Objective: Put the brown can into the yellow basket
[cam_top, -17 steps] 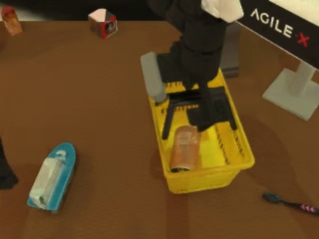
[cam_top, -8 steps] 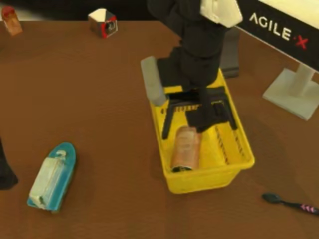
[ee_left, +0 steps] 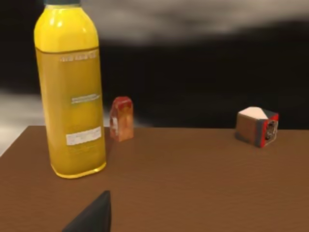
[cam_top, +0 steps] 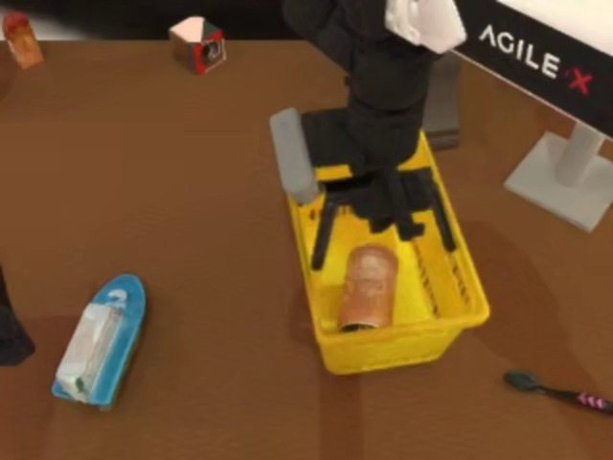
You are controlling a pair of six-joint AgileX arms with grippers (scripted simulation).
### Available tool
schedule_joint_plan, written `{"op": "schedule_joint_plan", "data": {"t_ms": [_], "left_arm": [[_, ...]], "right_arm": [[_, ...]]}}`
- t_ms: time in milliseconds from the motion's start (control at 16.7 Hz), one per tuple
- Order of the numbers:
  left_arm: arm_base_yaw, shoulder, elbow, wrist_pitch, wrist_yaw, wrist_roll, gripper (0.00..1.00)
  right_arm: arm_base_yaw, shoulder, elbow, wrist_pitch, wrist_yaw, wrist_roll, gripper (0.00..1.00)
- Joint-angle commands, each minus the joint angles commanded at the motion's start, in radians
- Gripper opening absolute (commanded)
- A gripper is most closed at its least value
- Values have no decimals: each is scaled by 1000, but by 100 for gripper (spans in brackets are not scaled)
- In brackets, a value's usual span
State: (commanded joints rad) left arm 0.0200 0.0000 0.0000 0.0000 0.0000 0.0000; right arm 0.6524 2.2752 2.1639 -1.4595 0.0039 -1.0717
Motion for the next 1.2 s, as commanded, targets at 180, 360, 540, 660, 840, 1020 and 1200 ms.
{"op": "schedule_joint_plan", "data": {"t_ms": [180, 360, 540, 660, 840, 1020, 1200], "left_arm": [[0, 0, 0, 0, 0, 0, 100], [0, 0, 0, 0, 0, 0, 100], [0, 0, 0, 0, 0, 0, 100], [0, 0, 0, 0, 0, 0, 100], [0, 0, 0, 0, 0, 0, 100], [0, 0, 0, 0, 0, 0, 100], [0, 0, 0, 0, 0, 0, 100]], "right_arm": [[0, 0, 0, 0, 0, 0, 0], [0, 0, 0, 0, 0, 0, 0], [0, 0, 0, 0, 0, 0, 0], [0, 0, 0, 0, 0, 0, 0], [0, 0, 0, 0, 0, 0, 0], [0, 0, 0, 0, 0, 0, 0], [0, 0, 0, 0, 0, 0, 0]]}}
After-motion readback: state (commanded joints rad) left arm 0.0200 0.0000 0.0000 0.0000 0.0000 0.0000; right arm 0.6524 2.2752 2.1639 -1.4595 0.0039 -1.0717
